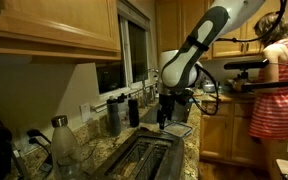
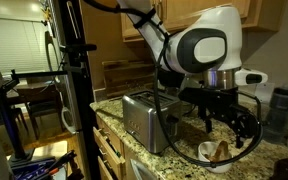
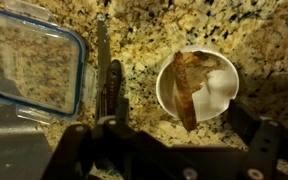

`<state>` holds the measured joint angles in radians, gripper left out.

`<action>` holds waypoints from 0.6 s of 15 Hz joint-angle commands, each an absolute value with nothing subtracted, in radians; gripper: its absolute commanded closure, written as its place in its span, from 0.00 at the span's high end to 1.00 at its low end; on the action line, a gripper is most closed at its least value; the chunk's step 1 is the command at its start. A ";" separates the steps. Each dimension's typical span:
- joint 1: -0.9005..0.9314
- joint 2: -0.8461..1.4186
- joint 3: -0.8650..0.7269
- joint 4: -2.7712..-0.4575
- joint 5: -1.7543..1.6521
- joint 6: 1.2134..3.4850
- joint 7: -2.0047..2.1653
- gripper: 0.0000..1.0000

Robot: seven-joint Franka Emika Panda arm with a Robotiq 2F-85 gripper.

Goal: Take the slice of the bread at the left and place it in the top compartment of the toaster then take the remaining slice of bread and put it in the bottom compartment of the toaster

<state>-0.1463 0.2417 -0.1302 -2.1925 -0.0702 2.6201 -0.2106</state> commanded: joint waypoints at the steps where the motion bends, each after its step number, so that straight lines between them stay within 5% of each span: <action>1: -0.145 0.268 -0.127 -2.178 -0.082 2.614 -0.184 1.00; 7: -0.148 0.326 -0.127 -2.148 -0.080 2.615 -0.180 1.00; 9: -0.150 0.343 -0.126 -2.134 -0.078 2.614 -0.180 0.85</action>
